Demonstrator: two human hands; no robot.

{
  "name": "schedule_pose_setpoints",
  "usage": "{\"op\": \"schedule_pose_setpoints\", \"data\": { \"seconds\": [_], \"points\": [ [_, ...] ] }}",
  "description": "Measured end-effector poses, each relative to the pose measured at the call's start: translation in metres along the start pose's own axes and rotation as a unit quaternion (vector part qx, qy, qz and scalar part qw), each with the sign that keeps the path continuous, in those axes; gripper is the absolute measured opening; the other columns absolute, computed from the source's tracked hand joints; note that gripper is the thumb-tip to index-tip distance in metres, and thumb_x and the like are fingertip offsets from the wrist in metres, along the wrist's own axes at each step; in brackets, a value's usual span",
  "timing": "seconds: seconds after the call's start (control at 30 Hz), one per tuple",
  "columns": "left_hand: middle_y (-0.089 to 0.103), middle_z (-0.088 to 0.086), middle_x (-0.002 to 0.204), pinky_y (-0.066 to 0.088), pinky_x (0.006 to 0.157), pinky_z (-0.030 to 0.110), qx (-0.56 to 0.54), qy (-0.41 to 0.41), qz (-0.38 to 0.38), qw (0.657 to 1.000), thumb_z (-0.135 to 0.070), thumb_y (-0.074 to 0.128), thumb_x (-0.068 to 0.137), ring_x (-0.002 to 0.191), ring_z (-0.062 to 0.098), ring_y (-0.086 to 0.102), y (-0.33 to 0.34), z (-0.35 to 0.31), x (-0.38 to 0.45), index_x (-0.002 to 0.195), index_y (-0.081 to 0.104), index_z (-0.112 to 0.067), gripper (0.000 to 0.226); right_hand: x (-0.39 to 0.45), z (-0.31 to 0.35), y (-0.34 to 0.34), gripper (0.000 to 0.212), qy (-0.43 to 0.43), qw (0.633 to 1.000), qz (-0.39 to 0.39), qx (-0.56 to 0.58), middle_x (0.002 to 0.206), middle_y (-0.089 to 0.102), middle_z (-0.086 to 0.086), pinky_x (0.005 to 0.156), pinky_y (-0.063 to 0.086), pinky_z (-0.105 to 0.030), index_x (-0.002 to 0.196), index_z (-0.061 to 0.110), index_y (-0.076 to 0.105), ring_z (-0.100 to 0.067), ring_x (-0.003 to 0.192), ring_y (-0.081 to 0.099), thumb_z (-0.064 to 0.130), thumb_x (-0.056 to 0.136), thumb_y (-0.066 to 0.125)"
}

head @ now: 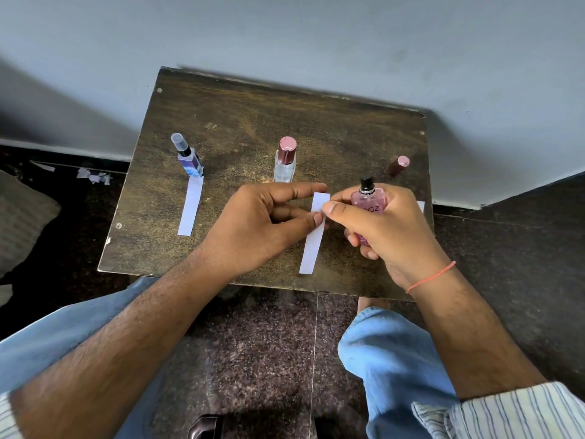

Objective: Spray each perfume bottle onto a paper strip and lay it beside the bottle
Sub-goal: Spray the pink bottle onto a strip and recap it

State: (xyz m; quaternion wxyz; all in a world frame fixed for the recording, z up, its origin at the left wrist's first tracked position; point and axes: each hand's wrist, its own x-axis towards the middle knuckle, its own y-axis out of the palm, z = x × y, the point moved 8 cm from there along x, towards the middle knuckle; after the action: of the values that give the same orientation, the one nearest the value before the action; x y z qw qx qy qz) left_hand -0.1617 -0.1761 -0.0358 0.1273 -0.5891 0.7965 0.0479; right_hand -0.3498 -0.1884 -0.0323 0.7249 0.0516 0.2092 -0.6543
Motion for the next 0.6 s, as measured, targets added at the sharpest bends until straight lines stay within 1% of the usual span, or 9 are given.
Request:
{"op": "schedule_pose_setpoints", "data": {
  "seconds": [0.07,0.13,0.2,0.23,0.27,0.4,0.47,0.53,0.6],
  "points": [
    [0.086,0.0,0.092,0.046,0.049,0.023,0.018,-0.006,-0.003,1.0,-0.018,0.079,0.097,0.047,0.011,0.051,-0.001,0.003,0.0,0.137,0.073,-0.026,0.041,0.004,-0.005,-0.005,0.007,0.005,1.0,-0.016,-0.008,0.061,0.054,-0.012,0.046,0.027,-0.025,0.088,0.016,0.083,-0.026,0.055,0.045,0.022,0.09,0.085],
    [0.086,-0.006,0.095,0.05,0.055,0.022,0.067,0.005,-0.024,0.997,-0.022,0.081,0.097,0.05,0.008,0.062,-0.005,0.003,-0.002,0.133,0.076,-0.027,0.037,0.008,-0.008,-0.015,0.01,0.008,0.999,-0.046,-0.014,0.058,0.054,-0.007,0.044,0.027,-0.022,0.089,0.011,0.081,-0.02,0.05,0.048,0.019,0.089,0.085],
    [0.086,-0.011,0.098,0.059,0.073,0.023,0.112,0.023,-0.048,0.992,-0.026,0.082,0.096,0.074,0.003,0.08,-0.01,0.001,-0.004,0.128,0.079,-0.027,0.032,0.013,-0.009,-0.025,0.01,0.01,0.997,-0.073,-0.036,0.056,0.054,-0.005,0.043,0.028,-0.022,0.086,0.013,0.081,-0.018,0.049,0.049,0.021,0.089,0.084],
    [0.086,-0.013,0.097,0.062,0.083,0.026,0.119,0.028,-0.052,0.991,-0.027,0.082,0.095,0.087,0.0,0.082,-0.011,-0.001,-0.006,0.126,0.08,-0.027,0.031,0.015,-0.009,-0.03,0.01,0.01,0.995,-0.083,-0.05,0.055,0.055,-0.004,0.044,0.029,-0.022,0.084,0.014,0.081,-0.018,0.049,0.049,0.022,0.089,0.084],
    [0.085,-0.014,0.094,0.062,0.088,0.027,0.12,0.031,-0.052,0.991,-0.028,0.083,0.095,0.093,-0.002,0.081,-0.012,-0.003,-0.007,0.126,0.08,-0.026,0.031,0.018,-0.01,-0.034,0.011,0.008,0.993,-0.093,-0.067,0.055,0.056,-0.002,0.044,0.031,-0.022,0.082,0.016,0.081,-0.018,0.049,0.05,0.024,0.088,0.084],
    [0.085,-0.016,0.088,0.063,0.094,0.029,0.129,0.047,-0.034,0.99,-0.028,0.083,0.094,0.095,-0.004,0.08,-0.01,-0.011,-0.01,0.123,0.08,-0.023,0.029,0.025,-0.015,-0.045,0.021,0.009,0.983,-0.121,-0.137,0.053,0.06,0.001,0.049,0.037,-0.024,0.082,0.013,0.08,-0.016,0.05,0.054,0.034,0.082,0.082],
    [0.085,-0.016,0.088,0.063,0.095,0.03,0.131,0.051,-0.029,0.99,-0.029,0.083,0.094,0.094,-0.005,0.079,-0.01,-0.012,-0.011,0.122,0.081,-0.023,0.028,0.027,-0.013,-0.049,0.026,-0.003,0.973,-0.139,-0.184,0.058,0.067,-0.005,0.054,0.045,-0.032,0.079,0.012,0.079,-0.02,0.054,0.058,0.039,0.08,0.079],
    [0.085,-0.016,0.087,0.062,0.089,0.025,0.127,0.052,-0.027,0.99,-0.03,0.083,0.094,0.091,-0.005,0.079,-0.011,-0.012,-0.011,0.122,0.081,-0.024,0.029,0.028,-0.01,-0.051,0.029,-0.01,0.963,-0.155,-0.22,0.061,0.071,-0.004,0.064,0.056,-0.042,0.078,0.014,0.079,-0.027,0.059,0.064,0.042,0.078,0.078],
    [0.085,-0.015,0.085,0.056,0.078,0.014,0.124,0.051,-0.022,0.991,-0.03,0.083,0.094,0.082,-0.008,0.078,-0.012,-0.011,-0.012,0.123,0.081,-0.023,0.03,0.027,-0.007,-0.052,0.03,-0.017,0.955,-0.168,-0.243,0.059,0.07,0.0,0.065,0.058,-0.043,0.074,0.013,0.076,-0.029,0.06,0.067,0.042,0.079,0.078]
  ]
}}
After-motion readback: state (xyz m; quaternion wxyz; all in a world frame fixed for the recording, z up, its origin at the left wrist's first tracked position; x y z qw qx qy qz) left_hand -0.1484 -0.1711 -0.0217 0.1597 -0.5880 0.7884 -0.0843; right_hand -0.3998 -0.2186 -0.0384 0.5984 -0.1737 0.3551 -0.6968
